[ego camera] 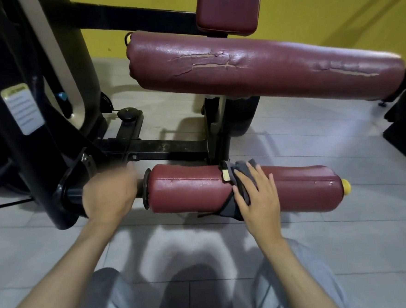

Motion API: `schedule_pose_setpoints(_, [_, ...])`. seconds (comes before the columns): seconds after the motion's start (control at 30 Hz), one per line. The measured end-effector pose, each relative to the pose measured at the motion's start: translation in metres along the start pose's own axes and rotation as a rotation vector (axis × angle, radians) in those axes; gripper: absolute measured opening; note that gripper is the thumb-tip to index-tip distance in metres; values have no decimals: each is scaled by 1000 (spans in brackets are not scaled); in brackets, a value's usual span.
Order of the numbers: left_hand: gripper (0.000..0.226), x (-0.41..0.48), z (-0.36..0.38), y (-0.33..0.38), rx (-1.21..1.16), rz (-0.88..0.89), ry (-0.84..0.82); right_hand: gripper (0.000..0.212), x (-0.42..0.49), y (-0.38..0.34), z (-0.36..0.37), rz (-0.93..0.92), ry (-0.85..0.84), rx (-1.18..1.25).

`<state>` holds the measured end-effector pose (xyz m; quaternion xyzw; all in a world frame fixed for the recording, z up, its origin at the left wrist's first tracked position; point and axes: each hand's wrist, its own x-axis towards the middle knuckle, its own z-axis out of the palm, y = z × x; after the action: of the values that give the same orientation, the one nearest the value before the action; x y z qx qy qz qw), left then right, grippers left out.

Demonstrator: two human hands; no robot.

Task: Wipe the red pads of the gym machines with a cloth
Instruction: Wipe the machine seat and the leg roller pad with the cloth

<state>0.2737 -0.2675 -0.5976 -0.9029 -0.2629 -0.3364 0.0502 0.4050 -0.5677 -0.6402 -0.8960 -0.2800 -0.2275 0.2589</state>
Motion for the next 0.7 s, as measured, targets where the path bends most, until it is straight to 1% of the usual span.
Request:
schedule_pose_setpoints(0.1, [59,1,-1,0,-2,13,-5,36,8,8,-1,-46,50,-91])
schedule_pose_setpoints(0.17, [59,3,-2,2,-4,3,-20,34,20,3,5,12,88,-84])
schedule_pose_setpoints(0.23, [57,5,-2,4,-4,13,-1,34,27,-13,17,99,116,-16])
schedule_pose_setpoints(0.27, [57,5,-2,5,-6,14,14,34,29,-24,24,113,123,-1])
schedule_pose_setpoints(0.33, [57,7,-3,6,-16,-9,38,34,34,-47,37,67,109,-17])
schedule_pose_setpoints(0.43, [60,6,0,3,-39,-51,52,34,46,-92,58,-47,26,-56])
schedule_pose_setpoints(0.57, [62,5,2,1,-66,-61,47,42,44,-163,91,-129,-15,-16])
schedule_pose_setpoints(0.63, [65,2,5,-3,-89,-48,40,37,40,-177,101,-168,-21,-16])
schedule_pose_setpoints(0.7, [68,0,6,-7,-111,-29,41,31,38,-167,101,-244,-49,-55])
